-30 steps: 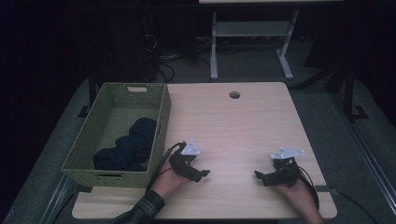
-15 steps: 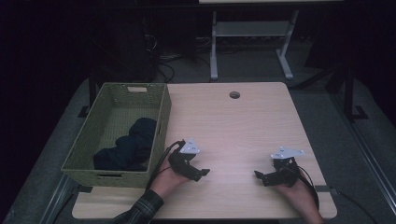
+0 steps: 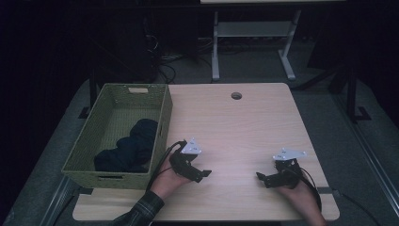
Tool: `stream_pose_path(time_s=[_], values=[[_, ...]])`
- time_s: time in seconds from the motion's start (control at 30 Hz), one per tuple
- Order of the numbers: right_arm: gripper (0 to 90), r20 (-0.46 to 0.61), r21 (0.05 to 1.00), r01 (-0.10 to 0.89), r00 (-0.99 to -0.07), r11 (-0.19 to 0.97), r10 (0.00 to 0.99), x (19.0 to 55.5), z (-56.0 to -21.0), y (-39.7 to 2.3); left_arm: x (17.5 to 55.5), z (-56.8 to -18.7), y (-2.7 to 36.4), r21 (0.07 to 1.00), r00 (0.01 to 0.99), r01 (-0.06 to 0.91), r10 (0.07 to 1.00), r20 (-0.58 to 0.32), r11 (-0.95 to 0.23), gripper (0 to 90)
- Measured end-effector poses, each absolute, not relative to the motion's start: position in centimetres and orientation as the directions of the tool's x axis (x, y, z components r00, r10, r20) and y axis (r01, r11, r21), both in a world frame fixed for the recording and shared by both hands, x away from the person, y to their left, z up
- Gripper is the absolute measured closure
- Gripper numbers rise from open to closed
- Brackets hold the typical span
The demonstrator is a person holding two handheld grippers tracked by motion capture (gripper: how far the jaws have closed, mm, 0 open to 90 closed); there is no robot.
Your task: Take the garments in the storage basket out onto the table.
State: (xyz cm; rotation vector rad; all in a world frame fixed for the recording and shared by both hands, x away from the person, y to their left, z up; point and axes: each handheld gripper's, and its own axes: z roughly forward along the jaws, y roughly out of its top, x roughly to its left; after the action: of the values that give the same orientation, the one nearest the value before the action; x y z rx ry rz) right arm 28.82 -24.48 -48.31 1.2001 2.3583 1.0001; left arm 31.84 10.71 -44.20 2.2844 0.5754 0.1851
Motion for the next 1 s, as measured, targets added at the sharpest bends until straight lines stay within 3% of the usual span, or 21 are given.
stream_pose_path(time_s=[1.0], values=[[2.0,0.037,0.706,0.582,-0.600,0.405,0.799,28.8,-48.3,-24.5,31.7,-42.2,10.8,0.704,0.893,0.344,0.449,-0.040,-0.621,13.6]])
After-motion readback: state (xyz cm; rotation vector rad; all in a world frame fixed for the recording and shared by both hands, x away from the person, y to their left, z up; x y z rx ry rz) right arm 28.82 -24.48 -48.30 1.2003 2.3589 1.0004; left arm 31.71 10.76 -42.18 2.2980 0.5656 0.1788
